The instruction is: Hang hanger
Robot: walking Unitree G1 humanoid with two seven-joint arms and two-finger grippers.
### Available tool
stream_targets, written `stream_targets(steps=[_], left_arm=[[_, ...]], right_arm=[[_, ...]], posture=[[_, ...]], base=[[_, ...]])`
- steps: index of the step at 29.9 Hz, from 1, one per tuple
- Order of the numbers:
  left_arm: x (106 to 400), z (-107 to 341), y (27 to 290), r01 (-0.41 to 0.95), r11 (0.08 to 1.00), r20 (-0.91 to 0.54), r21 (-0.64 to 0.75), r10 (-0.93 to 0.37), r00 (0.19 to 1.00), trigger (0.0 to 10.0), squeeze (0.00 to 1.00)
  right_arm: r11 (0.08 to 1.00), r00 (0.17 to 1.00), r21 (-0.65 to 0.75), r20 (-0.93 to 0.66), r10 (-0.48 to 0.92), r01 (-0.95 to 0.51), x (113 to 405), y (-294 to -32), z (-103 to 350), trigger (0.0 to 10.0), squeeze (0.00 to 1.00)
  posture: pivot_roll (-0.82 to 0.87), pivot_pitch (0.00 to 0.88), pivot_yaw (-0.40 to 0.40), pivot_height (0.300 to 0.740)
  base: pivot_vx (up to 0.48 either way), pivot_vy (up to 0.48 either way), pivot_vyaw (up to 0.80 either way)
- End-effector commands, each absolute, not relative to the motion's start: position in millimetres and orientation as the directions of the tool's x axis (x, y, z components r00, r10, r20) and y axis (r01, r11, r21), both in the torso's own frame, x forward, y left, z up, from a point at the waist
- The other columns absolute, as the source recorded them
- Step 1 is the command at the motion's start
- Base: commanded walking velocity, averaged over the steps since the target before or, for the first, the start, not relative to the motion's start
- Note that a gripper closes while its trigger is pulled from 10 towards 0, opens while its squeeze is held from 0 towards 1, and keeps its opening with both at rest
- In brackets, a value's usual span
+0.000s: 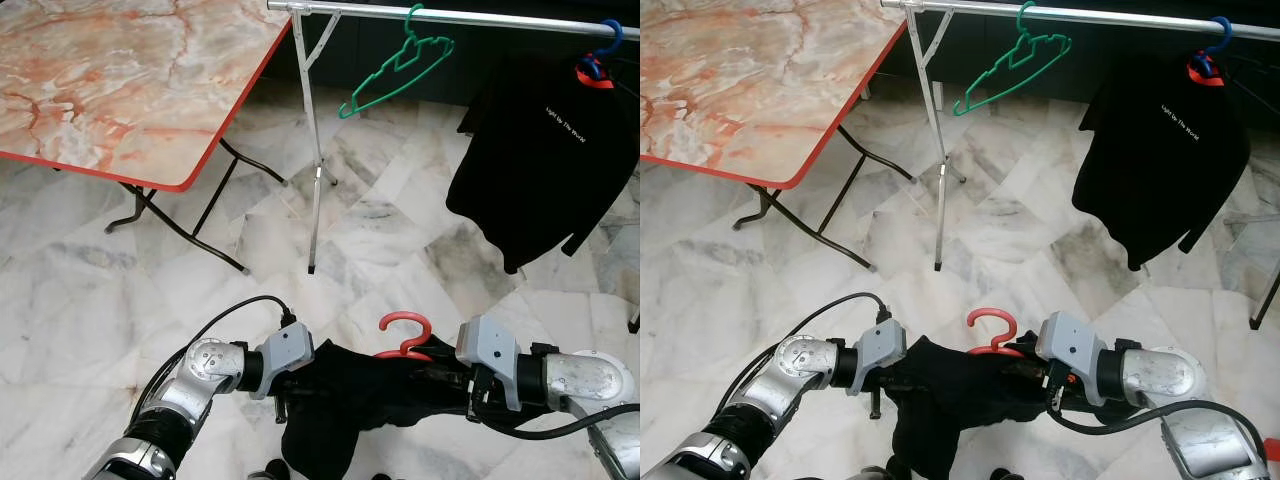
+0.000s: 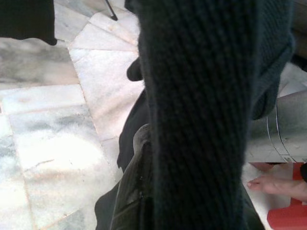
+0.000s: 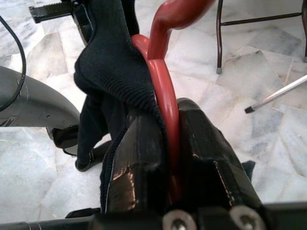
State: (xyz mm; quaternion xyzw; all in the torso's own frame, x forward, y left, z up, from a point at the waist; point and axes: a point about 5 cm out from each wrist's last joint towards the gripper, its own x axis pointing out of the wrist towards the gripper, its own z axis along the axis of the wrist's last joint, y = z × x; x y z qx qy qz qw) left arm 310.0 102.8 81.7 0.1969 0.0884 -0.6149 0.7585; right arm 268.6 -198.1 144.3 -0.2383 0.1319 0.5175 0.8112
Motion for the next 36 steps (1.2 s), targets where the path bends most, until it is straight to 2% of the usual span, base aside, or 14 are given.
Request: stream_targets(steps=[1, 10, 11, 12, 14, 21, 25, 26, 29, 36], left_arm=[[306.4, 76.0, 103.7, 0.969, 0.169, -0.389, 0.181, -0.892, 0.228, 0.0, 0.0], [307.1, 76.1, 103.2, 0.966, 0.171, -0.393, 0.194, -0.889, 0.236, 0.0, 0.0], [307.1, 76.1, 103.2, 0.966, 0.17, -0.394, 0.196, -0.888, 0.236, 0.0, 0.0], [307.2, 76.2, 103.2, 0.965, 0.169, -0.395, 0.198, -0.888, 0.236, 0.0, 0.0], [307.4, 76.3, 103.1, 0.965, 0.168, -0.396, 0.2, -0.887, 0.237, 0.0, 0.0], [308.5, 75.9, 102.8, 0.963, 0.175, -0.4, 0.205, -0.883, 0.245, 0.0, 0.0], [308.0, 74.4, 103.5, 0.963, 0.171, -0.413, 0.207, -0.877, 0.244, 0.0, 0.0], [308.0, 74.4, 103.5, 0.963, 0.171, -0.413, 0.207, -0.877, 0.244, 0.0, 0.0], [307.5, 73.0, 103.1, 0.965, 0.164, -0.421, 0.204, -0.875, 0.238, 0.0, 0.0], [305.9, 70.1, 102.7, 0.969, 0.15, -0.44, 0.198, -0.87, 0.225, 0.0, 0.0]], right_arm=[[0.336, 0.414, -0.248, -0.438, 0.798, -0.909, 268.8, -194.1, 145.1, 10.0, 0.0], [0.333, 0.41, -0.244, -0.442, 0.798, -0.911, 269.8, -193.8, 144.4, 10.0, 0.0], [0.332, 0.407, -0.238, -0.442, 0.8, -0.913, 269.5, -193.7, 144.3, 10.0, 0.05], [0.332, 0.402, -0.231, -0.442, 0.802, -0.915, 269.1, -193.6, 144.4, 10.0, 1.0], [0.329, 0.396, -0.223, -0.442, 0.805, -0.918, 268.6, -193.5, 144.5, 10.0, 1.0], [0.217, 0.256, -0.136, -0.503, 0.826, -0.967, 250.2, -196.7, 141.3, 10.0, 1.0], [0.199, 0.23, -0.116, -0.517, 0.824, -0.973, 244.6, -200.5, 142.5, 10.0, 1.0], [0.199, 0.23, -0.116, -0.517, 0.824, -0.973, 244.6, -200.5, 142.5, 10.0, 1.0], [0.259, 0.308, -0.167, -0.5, 0.809, -0.951, 252.5, -207.8, 149.5, 10.0, 1.0], [0.3, 0.345, -0.17, -0.465, 0.816, -0.939, 257.5, -207.5, 152.1, 10.0, 1.0]], posture=[[-0.07, 0.251, 0.049, 0.74], [-0.07, 0.234, 0.048, 0.74], [-0.07, 0.234, 0.048, 0.74], [-0.07, 0.234, 0.049, 0.74], [-0.07, 0.234, 0.049, 0.74], [-0.07, 0.234, 0.046, 0.74], [-0.08, 0.236, 0.044, 0.74], [-0.08, 0.236, 0.044, 0.74], [-0.08, 0.238, 0.044, 0.74], [-0.08, 0.243, 0.043, 0.74]], base=[[0.0, 0.0, 0.0], [0.0, 0.0, 0.0], [0.0, 0.0, 0.0], [0.0, 0.0, 0.0], [0.0, 0.0, 0.0], [0.0, 0.0, 0.0], [0.0, 0.0, 0.0], [0.0, 0.0, 0.0], [0.0, 0.0, 0.0], [0.0, 0.0, 0.0]])
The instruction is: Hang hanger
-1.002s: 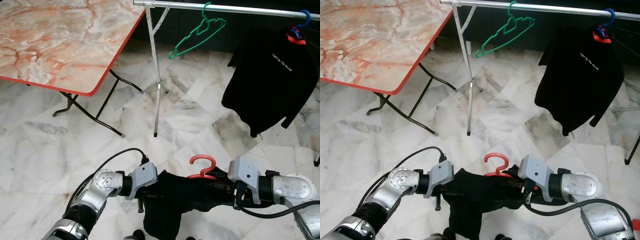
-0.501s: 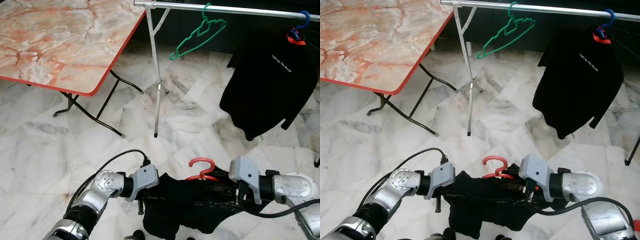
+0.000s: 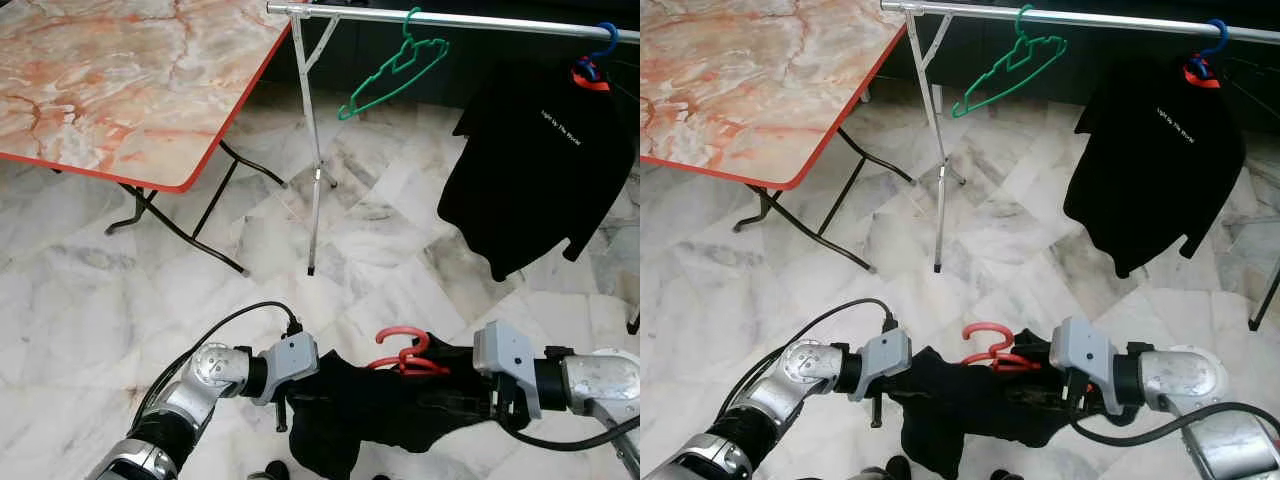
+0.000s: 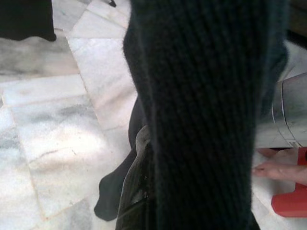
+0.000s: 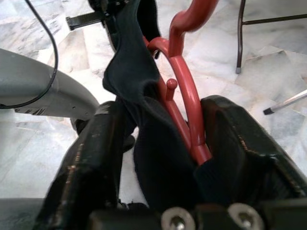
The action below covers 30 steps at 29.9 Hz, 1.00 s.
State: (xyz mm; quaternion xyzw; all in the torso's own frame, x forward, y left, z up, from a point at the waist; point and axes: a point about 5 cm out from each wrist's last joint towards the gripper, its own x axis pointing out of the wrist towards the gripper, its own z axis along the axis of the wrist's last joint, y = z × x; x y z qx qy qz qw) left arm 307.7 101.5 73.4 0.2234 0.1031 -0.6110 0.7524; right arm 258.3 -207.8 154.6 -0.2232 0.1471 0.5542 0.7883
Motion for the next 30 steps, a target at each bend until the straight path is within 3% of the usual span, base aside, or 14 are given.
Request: stream_targets(steps=[1, 4, 5, 9, 18, 24, 30], left_arm=[[305.8, 69.9, 102.5, 0.969, 0.149, -0.44, 0.198, -0.869, 0.224, 0.0, 0.0], [305.0, 69.2, 102.0, 0.97, 0.144, -0.444, 0.198, -0.869, 0.219, 0.0, 0.0], [304.5, 68.7, 102.1, 0.97, 0.142, -0.446, 0.197, -0.868, 0.217, 0.0, 0.0], [304.3, 68.3, 103.0, 0.97, 0.143, -0.447, 0.195, -0.867, 0.218, 0.0, 0.0], [305.2, 68.6, 102.7, 0.968, 0.151, -0.444, 0.199, -0.867, 0.226, 0.0, 0.0], [305.4, 68.8, 104.1, 0.968, 0.155, -0.445, 0.199, -0.865, 0.23, 0.0, 0.0], [306.1, 69.5, 104.6, 0.967, 0.16, -0.442, 0.199, -0.866, 0.234, 0.0, 0.0]], right_arm=[[0.304, 0.348, -0.169, -0.461, 0.817, -0.938, 257.9, -207.0, 152.0, 10.0, 1.0], [0.316, 0.363, -0.179, -0.447, 0.818, -0.932, 260.0, -204.8, 150.8, 10.0, 1.0], [0.329, 0.387, -0.206, -0.436, 0.813, -0.922, 263.1, -203.5, 150.6, 10.0, 0.0], [0.387, 0.468, -0.271, -0.388, 0.794, -0.881, 275.1, -202.0, 156.9, 10.0, 0.0], [0.429, 0.554, -0.367, -0.384, 0.738, -0.826, 289.8, -204.0, 161.1, 10.0, 0.0], [0.334, 0.452, -0.315, -0.469, 0.759, -0.888, 277.4, -202.5, 146.2, 10.0, 0.0], [0.351, 0.492, -0.359, -0.465, 0.736, -0.865, 285.6, -202.6, 145.3, 10.0, 0.0]], posture=[[-0.08, 0.244, 0.043, 0.74], [-0.08, 0.247, 0.043, 0.74], [-0.08, 0.247, 0.043, 0.74], [-0.08, 0.253, 0.043, 0.74], [-0.08, 0.26, 0.04, 0.74], [-0.07, 0.263, 0.039, 0.74], [-0.07, 0.266, 0.038, 0.74]], base=[[0.0, 0.0, 0.0], [0.0, 0.0, 0.0], [0.0, 0.0, 0.0], [0.0, 0.0, 0.0], [0.0, 0.0, 0.0], [0.0, 0.0, 0.0], [0.0, 0.0, 0.0]])
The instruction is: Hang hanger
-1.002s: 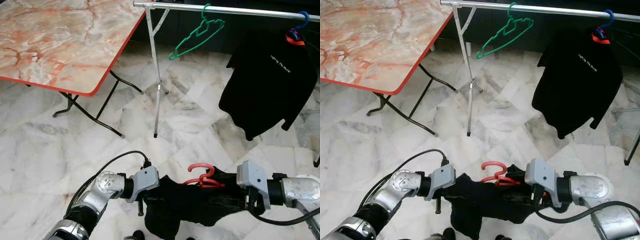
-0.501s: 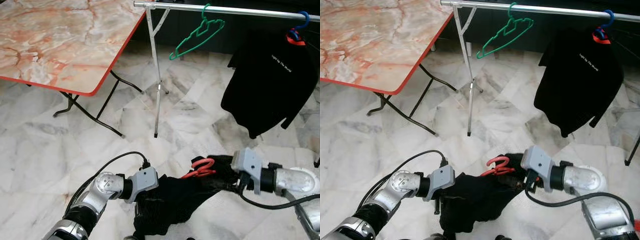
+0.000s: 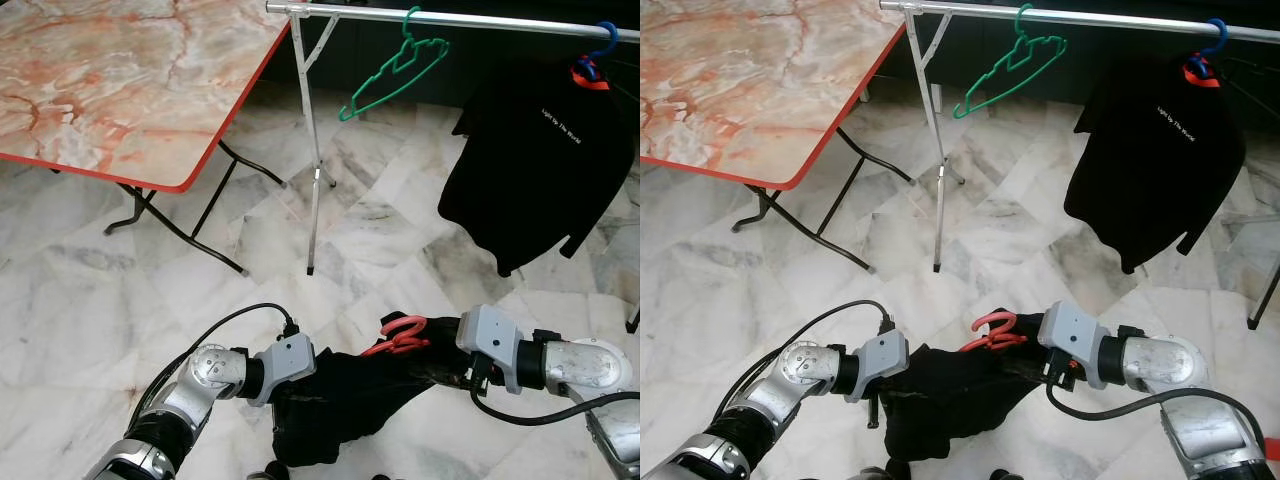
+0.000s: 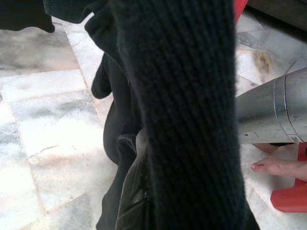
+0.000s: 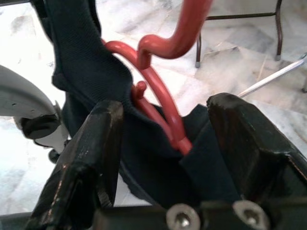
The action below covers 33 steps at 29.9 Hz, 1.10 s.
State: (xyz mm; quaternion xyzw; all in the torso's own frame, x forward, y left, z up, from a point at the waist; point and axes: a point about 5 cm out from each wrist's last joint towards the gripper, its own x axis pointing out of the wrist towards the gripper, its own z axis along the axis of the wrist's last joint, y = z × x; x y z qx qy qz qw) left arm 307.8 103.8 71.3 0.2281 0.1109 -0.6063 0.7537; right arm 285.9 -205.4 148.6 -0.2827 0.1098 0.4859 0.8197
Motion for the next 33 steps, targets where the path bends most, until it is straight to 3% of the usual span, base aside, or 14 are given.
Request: stream_targets(steps=[1, 8, 18, 28, 31, 33], left_arm=[[306.1, 69.5, 104.5, 0.967, 0.16, -0.441, 0.198, -0.867, 0.234, 0.0, 0.0], [305.6, 69.3, 104.4, 0.968, 0.161, -0.438, 0.194, -0.868, 0.232, 0.0, 0.0], [305.9, 69.6, 104.2, 0.967, 0.164, -0.436, 0.195, -0.868, 0.235, 0.0, 0.0], [305.8, 69.8, 103.0, 0.967, 0.168, -0.43, 0.191, -0.872, 0.236, 0.0, 0.0], [305.5, 69.7, 102.7, 0.968, 0.167, -0.43, 0.19, -0.872, 0.234, 0.0, 0.0], [305.3, 69.4, 102.7, 0.968, 0.166, -0.43, 0.187, -0.872, 0.233, 0.0, 0.0]], right_arm=[[0.348, 0.494, -0.368, -0.461, 0.737, -0.862, 286.7, -201.8, 145.6, 10.0, 0.0], [0.379, 0.561, -0.445, -0.408, 0.721, -0.811, 296.6, -196.4, 148.5, 10.0, 0.0], [0.331, 0.521, -0.436, -0.449, 0.726, -0.837, 290.8, -189.9, 132.3, 10.0, 0.0], [0.368, 0.602, -0.519, -0.41, 0.685, -0.771, 297.4, -185.6, 121.9, 10.0, 0.0], [0.362, 0.595, -0.511, -0.423, 0.683, -0.779, 295.6, -185.7, 117.7, 10.0, 0.0], [0.331, 0.535, -0.444, -0.489, 0.689, -0.833, 287.2, -187.6, 106.7, 10.0, 0.0]], posture=[[-0.07, 0.266, 0.038, 0.74], [-0.07, 0.268, 0.038, 0.74], [-0.07, 0.269, 0.036, 0.74], [-0.07, 0.27, 0.032, 0.74], [-0.07, 0.269, 0.032, 0.74], [-0.07, 0.271, 0.031, 0.74]], base=[[0.0, 0.0, 0.0], [0.0, 0.0, 0.0], [0.0, 0.0, 0.0], [0.0, 0.0, 0.0], [0.0, 0.0, 0.0], [0.0, 0.0, 0.0]])
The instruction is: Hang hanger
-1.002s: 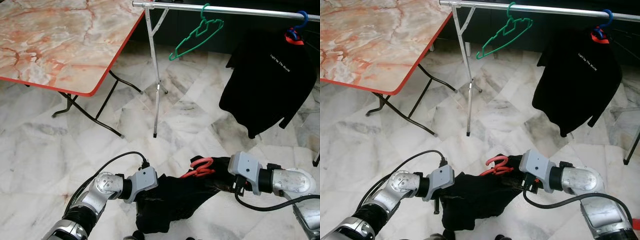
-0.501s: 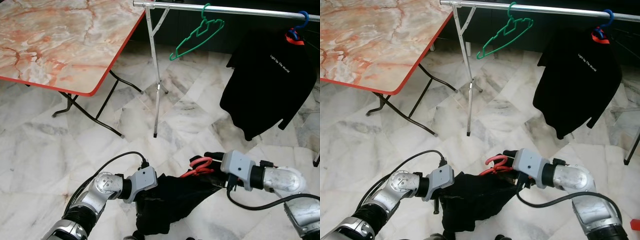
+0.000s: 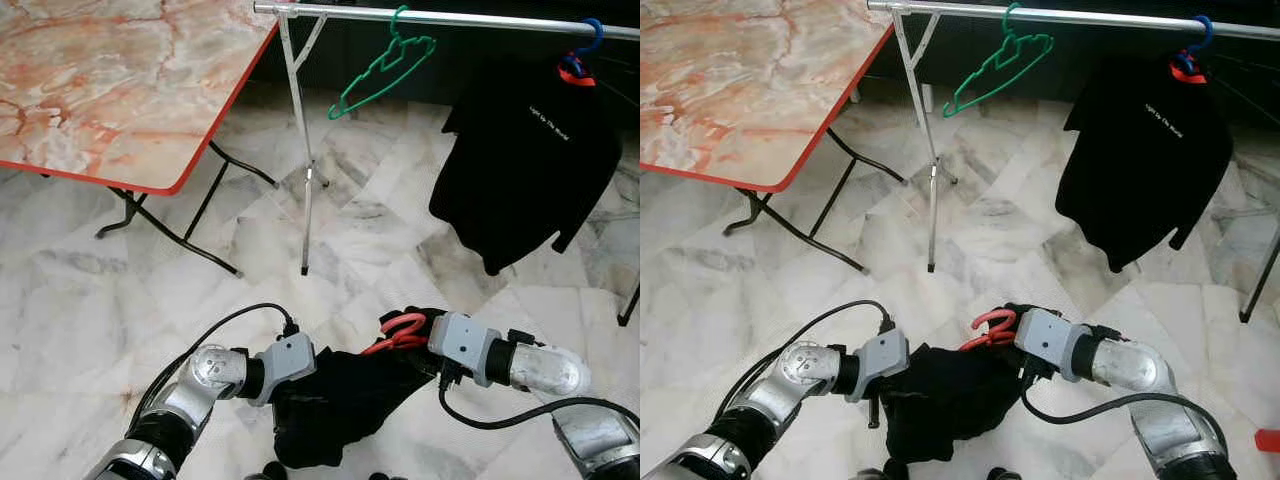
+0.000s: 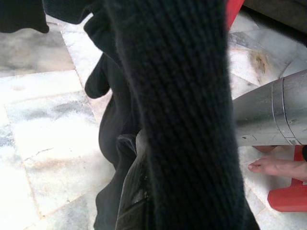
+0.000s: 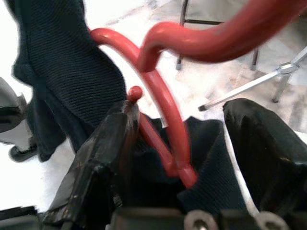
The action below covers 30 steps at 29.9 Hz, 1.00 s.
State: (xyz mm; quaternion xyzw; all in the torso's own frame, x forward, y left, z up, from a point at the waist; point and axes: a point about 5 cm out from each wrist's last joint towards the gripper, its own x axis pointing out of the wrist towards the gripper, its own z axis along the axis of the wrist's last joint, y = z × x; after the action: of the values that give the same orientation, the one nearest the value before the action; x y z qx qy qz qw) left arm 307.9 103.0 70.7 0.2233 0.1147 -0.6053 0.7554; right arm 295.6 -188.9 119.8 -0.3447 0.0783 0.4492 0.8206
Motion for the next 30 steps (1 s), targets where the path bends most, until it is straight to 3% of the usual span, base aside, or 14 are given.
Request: stream_targets(steps=[1, 3, 8, 21, 30], left_arm=[[305.3, 69.4, 102.7, 0.968, 0.166, -0.43, 0.187, -0.872, 0.233, 0.0, 0.0], [305.4, 69.4, 102.7, 0.968, 0.169, -0.43, 0.187, -0.872, 0.235, 0.0, 0.0], [304.8, 69.0, 101.0, 0.968, 0.168, -0.426, 0.185, -0.874, 0.233, 0.0, 0.0], [305.2, 69.3, 102.1, 0.967, 0.173, -0.427, 0.187, -0.872, 0.238, 0.0, 0.0], [304.3, 68.4, 101.9, 0.969, 0.171, -0.427, 0.179, -0.873, 0.233, 0.0, 0.0]], right_arm=[[0.331, 0.535, -0.444, -0.489, 0.689, -0.833, 287.2, -187.6, 106.7, 10.0, 0.0], [0.285, 0.469, -0.389, -0.551, 0.69, -0.876, 278.3, -190.9, 97.1, 10.0, 0.0], [0.276, 0.453, -0.373, -0.572, 0.683, -0.886, 277.0, -192.0, 90.3, 10.0, 0.0], [0.366, 0.598, -0.504, -0.441, 0.67, -0.782, 299.5, -190.7, 109.3, 10.0, 0.0], [0.337, 0.579, -0.505, -0.463, 0.672, -0.795, 302.3, -194.7, 109.6, 10.0, 0.0]], posture=[[-0.07, 0.271, 0.031, 0.74], [-0.07, 0.272, 0.03, 0.74], [-0.07, 0.27, 0.03, 0.74], [-0.07, 0.268, 0.03, 0.74], [-0.07, 0.27, 0.028, 0.74]], base=[[0.0, 0.0, 0.0], [0.0, 0.0, 0.0], [0.0, 0.0, 0.0], [0.0, 0.0, 0.0], [0.0, 0.0, 0.0]])
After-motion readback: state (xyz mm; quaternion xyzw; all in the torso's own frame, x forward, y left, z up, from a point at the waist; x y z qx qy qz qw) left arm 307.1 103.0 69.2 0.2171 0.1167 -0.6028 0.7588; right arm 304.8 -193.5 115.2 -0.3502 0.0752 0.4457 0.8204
